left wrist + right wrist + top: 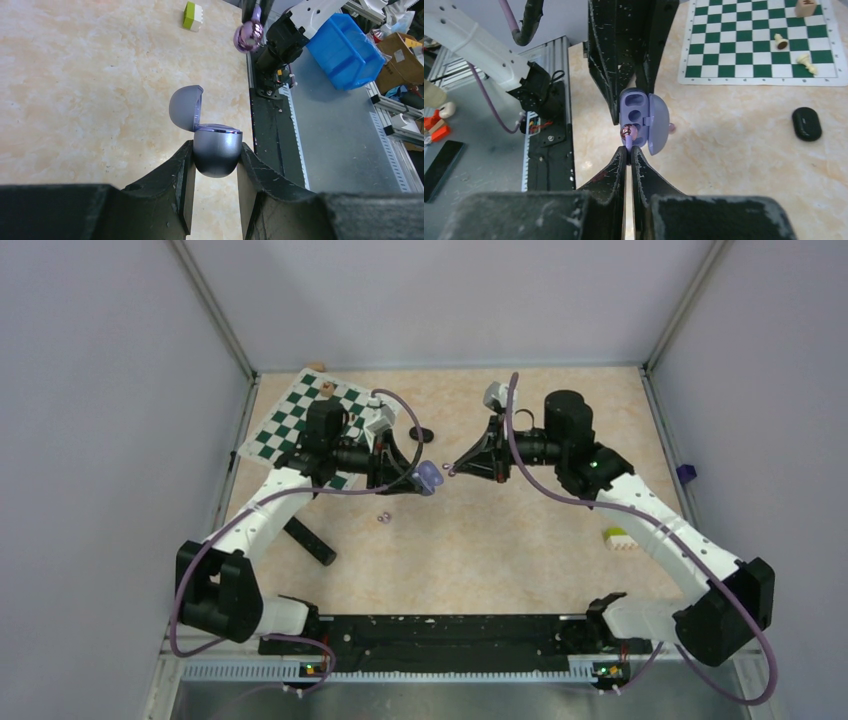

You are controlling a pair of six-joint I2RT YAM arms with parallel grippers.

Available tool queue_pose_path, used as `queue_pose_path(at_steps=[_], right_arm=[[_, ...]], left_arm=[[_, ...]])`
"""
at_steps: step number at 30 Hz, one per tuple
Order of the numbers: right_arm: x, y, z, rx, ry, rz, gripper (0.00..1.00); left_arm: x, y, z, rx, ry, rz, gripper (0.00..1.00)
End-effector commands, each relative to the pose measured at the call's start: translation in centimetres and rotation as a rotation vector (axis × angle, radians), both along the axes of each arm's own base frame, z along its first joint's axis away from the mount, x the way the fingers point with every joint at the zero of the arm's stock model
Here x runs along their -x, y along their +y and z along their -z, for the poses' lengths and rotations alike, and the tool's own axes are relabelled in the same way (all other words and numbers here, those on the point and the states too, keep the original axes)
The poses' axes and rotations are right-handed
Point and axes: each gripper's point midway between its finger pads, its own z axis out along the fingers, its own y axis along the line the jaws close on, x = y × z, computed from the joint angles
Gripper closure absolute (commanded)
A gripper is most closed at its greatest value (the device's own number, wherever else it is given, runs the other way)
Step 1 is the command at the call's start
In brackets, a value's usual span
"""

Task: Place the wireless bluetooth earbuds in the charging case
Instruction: Insert the right earbud into the right side groove of the charging case.

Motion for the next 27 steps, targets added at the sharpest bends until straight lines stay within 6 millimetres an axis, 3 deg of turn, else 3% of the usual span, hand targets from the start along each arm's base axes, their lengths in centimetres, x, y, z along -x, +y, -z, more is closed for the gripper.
queue_pose_path(at_steps=[1,7,27], right_arm=[[1.9,2.1,-0.3,-0.037,-0.009,-0.105,1.00],[1.9,3.3,0.8,-0.019,-0.004,-0.112,1.00],[1.5,3.8,3.0,-0.009,-0.012,-0.086,1.00]], left_arm=[[0.9,0.0,-1.4,0.035,-0.086,0.036,1.00],[0.9,0.1,-1.4,0.030,-0.088,0.028,1.00],[1.2,0.1,-1.9,0.040,-0.100,0.034,1.00]])
